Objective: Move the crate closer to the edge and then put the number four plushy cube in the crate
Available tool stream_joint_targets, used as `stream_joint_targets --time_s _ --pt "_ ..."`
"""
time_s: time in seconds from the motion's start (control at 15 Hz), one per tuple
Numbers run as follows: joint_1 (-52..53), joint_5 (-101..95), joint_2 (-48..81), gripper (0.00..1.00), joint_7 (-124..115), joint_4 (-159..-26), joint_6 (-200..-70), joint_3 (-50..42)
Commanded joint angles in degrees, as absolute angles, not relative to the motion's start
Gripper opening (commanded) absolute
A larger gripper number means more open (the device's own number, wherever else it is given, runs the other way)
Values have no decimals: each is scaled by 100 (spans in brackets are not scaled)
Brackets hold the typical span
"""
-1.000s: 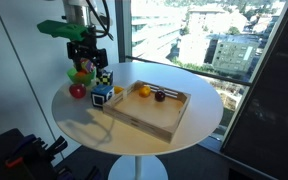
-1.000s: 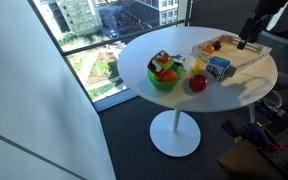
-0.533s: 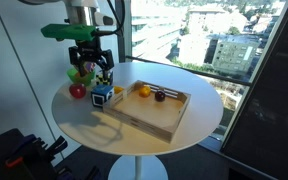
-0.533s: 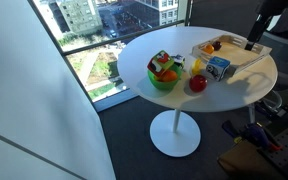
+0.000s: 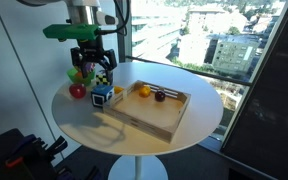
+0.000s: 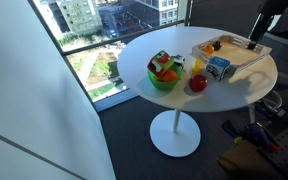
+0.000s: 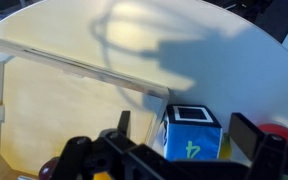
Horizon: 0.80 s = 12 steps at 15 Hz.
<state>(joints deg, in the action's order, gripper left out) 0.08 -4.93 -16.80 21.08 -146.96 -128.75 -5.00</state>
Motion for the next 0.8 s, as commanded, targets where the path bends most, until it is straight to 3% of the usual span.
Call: stream_joint_targets --time_s 0.0,0.73 --pt "3 -490 -1681 100 2110 -14691 -12866 -492" --pt "-64 -604 -1021 100 2329 -14651 -13572 -542"
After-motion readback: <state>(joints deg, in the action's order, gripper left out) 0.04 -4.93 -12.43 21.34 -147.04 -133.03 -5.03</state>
